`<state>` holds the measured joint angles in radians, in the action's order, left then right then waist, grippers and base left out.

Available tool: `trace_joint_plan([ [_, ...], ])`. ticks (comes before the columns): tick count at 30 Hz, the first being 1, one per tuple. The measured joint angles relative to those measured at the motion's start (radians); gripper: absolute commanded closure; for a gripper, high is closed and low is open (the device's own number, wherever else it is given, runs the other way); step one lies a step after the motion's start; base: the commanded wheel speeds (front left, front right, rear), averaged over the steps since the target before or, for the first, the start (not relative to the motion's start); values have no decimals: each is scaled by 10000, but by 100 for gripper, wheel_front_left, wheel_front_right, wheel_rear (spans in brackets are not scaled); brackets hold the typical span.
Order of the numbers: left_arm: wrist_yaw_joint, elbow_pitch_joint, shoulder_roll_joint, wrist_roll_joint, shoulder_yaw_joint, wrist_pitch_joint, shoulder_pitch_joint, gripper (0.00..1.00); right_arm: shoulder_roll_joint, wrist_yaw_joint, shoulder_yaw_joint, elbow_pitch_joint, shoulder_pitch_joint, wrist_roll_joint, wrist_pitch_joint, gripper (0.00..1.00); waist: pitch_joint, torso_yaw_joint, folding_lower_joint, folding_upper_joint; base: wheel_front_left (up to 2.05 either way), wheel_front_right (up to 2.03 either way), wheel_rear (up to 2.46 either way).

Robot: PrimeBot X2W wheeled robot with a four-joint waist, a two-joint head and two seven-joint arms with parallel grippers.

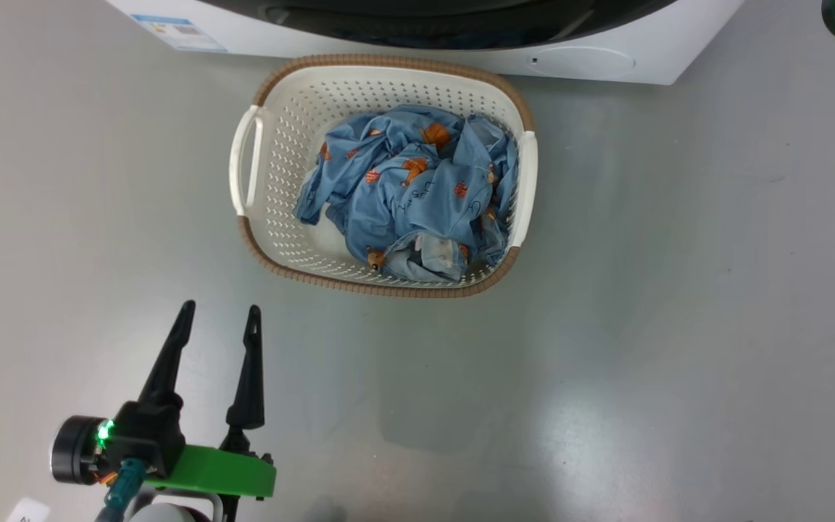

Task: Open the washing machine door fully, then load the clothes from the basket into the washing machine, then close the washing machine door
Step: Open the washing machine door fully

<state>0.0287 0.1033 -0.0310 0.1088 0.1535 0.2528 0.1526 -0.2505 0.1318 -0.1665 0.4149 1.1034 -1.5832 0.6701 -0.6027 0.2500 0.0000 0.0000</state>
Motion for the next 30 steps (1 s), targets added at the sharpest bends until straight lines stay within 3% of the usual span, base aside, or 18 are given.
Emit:
trace_joint_plan([
  [30, -161, -58, 2, 90, 422, 10, -286, 0, -98, 0, 176, 117, 107, 244, 165, 100, 29, 705, 0, 0, 0, 0, 0],
])
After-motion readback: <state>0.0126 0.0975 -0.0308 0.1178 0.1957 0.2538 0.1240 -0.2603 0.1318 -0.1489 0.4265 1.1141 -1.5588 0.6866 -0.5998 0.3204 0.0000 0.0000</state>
